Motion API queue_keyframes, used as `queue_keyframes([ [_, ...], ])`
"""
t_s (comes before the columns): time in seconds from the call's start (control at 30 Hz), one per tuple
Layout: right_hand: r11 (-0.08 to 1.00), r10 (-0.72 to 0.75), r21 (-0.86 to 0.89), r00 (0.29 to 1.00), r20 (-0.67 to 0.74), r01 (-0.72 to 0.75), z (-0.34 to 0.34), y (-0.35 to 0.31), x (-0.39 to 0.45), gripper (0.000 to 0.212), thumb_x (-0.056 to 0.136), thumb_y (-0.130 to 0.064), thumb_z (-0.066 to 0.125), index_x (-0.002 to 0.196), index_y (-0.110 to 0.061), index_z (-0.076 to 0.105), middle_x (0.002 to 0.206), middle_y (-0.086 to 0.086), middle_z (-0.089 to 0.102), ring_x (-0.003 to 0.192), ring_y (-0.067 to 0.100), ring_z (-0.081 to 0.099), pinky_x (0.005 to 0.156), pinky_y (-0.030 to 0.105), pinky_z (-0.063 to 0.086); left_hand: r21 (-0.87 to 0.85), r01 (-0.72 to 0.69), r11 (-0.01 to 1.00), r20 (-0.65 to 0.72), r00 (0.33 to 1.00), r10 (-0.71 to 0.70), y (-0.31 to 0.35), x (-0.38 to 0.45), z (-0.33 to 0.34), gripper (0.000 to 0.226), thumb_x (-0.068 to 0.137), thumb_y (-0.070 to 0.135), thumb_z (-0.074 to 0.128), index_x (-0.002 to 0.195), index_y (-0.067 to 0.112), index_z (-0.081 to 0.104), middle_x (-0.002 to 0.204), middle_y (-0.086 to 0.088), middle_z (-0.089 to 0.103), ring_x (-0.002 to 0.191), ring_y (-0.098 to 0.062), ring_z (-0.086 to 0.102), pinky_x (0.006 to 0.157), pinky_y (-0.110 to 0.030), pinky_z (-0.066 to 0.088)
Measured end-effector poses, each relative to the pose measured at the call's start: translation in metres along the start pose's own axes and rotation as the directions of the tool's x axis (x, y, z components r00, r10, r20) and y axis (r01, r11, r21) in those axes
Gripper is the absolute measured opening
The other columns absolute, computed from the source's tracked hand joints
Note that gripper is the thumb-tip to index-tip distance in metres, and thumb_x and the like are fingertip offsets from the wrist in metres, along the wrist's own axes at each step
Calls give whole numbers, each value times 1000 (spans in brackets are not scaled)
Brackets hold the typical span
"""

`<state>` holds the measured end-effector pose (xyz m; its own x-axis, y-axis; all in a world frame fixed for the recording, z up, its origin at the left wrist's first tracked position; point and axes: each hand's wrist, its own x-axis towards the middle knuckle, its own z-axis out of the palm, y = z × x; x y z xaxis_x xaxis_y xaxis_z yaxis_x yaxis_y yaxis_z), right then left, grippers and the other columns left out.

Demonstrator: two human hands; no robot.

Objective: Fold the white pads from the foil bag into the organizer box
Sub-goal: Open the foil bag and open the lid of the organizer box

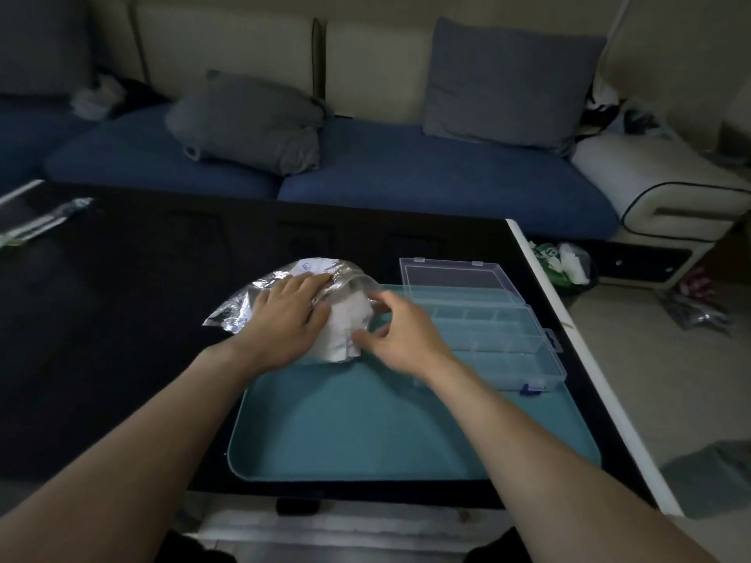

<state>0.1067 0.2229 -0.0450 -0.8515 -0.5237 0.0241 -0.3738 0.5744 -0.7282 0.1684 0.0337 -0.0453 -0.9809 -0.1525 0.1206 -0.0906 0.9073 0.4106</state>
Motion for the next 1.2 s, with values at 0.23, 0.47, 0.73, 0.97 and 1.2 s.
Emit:
queue_keyframes([
  [0.23,994,-70,69,979,-192,85,19,-18,10,36,82,-36,81,109,-17,66,100,-3,64,79,11,60,66,10,41,-211,46,976,-107,992,-70,0,-2,4,54,92,48,26,131,21,51,124,-1,58,120,-25,49,104,-52,35],
  [0.47,944,-330,-55,911,-247,327,28,-34,2,18,89,-27,72,104,-20,67,104,-4,54,87,9,55,78,24,47,-224,48,973,-140,987,-81,-3,-3,11,53,93,47,24,132,21,50,129,2,55,125,-21,44,109,-49,30],
  [0.73,965,-219,-200,942,-255,170,28,-23,-1,24,81,-28,82,89,-18,62,107,-9,40,80,13,53,65,27,41,-215,77,974,-139,984,-109,2,-3,11,55,93,47,27,137,22,49,136,-1,52,130,-22,40,112,-46,25],
  [0.97,909,-315,-310,946,-71,280,35,-22,0,17,83,-28,76,95,-17,71,96,-5,54,99,17,54,75,31,44,-221,82,972,-132,985,-113,1,-3,10,62,89,51,24,138,23,48,138,-1,51,132,-23,39,113,-46,24],
  [1.2,994,-58,-93,994,-95,50,4,-8,-3,22,94,-30,68,80,-21,53,79,-4,60,72,15,55,67,28,47,-209,75,975,-149,983,-107,-2,-4,9,55,93,49,28,138,24,48,138,1,51,133,-21,37,114,-47,22],
])
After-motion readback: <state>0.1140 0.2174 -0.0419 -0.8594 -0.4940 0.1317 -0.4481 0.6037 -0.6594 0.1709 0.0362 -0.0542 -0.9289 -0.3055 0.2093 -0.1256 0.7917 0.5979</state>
